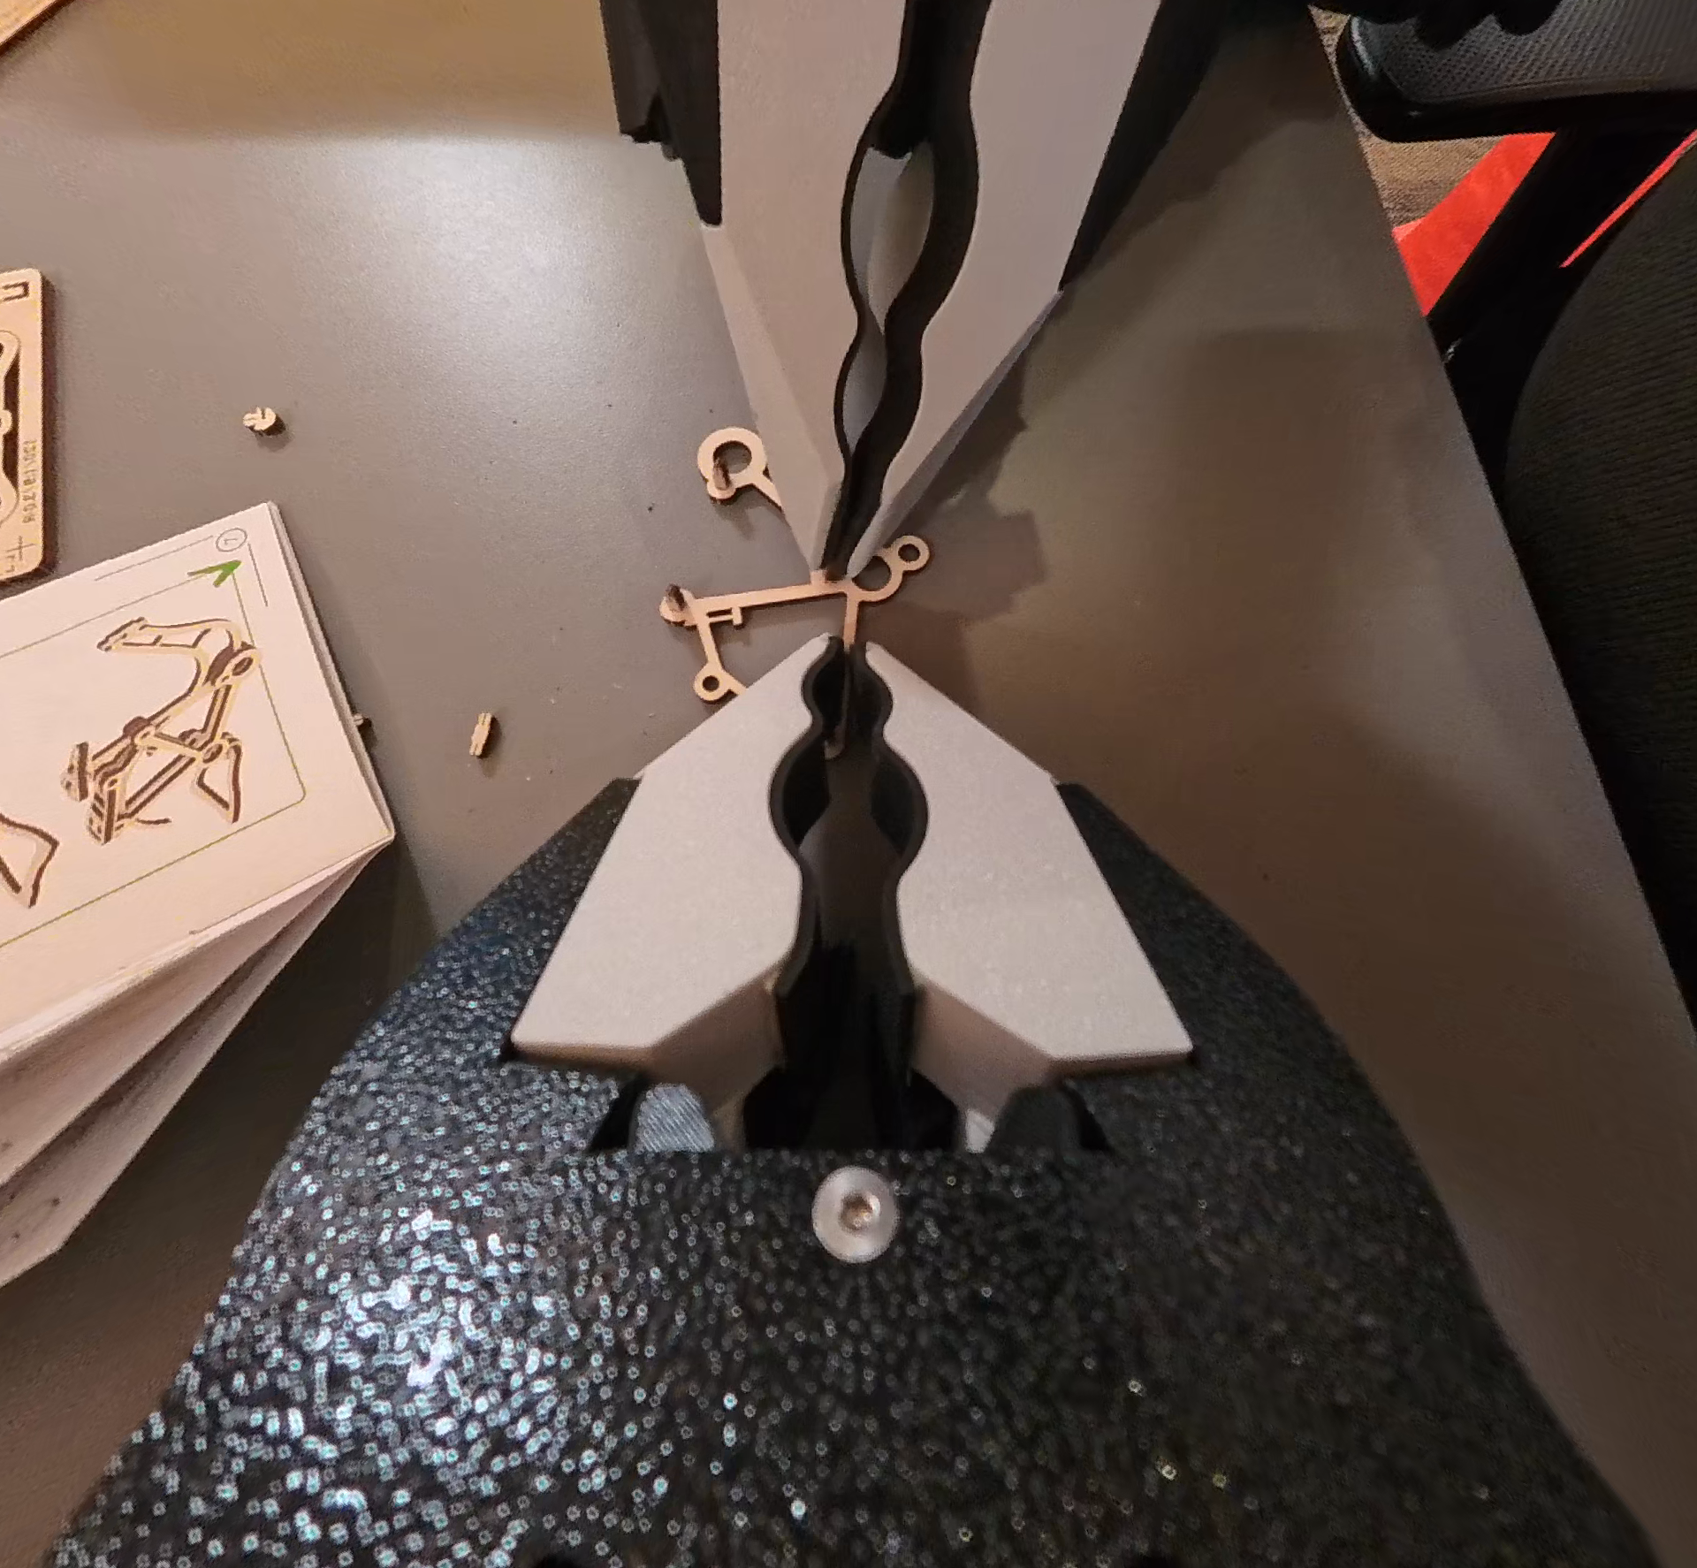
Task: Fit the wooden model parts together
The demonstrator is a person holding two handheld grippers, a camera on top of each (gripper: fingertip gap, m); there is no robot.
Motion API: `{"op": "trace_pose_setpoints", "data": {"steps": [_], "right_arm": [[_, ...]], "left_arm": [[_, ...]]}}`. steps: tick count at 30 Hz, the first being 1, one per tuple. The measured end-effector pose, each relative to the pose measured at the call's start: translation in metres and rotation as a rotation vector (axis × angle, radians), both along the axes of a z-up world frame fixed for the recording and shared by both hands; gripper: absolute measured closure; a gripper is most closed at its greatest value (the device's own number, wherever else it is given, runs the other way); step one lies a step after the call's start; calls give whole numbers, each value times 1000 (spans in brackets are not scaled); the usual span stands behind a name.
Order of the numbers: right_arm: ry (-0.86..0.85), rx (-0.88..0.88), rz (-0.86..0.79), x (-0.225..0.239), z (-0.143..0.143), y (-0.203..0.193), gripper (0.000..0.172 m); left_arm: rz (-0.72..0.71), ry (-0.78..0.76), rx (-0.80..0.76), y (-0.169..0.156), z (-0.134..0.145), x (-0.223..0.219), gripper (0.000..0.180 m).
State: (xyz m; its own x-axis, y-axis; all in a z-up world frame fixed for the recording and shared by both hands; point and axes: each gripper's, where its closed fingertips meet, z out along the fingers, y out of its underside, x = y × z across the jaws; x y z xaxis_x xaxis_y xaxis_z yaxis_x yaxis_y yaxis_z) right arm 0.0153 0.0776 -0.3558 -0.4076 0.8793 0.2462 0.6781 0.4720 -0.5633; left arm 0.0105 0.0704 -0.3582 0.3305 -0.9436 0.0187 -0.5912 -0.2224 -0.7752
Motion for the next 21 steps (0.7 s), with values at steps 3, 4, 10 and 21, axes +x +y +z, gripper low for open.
{"op": "trace_pose_setpoints", "data": {"steps": [3,4,10,21], "right_arm": [[-18,41,-5,0,0,0,172],[-22,41,-6,0,0,0,172],[-27,-58,-26,1,0,-1,172],[18,-141,-28,-1,1,-1,171]], "left_arm": [[-2,1,0,0,0,0,180],[-2,1,0,0,0,0,180],[0,0,0,0,0,0,180],[3,-1,1,0,0,0,180]]}}
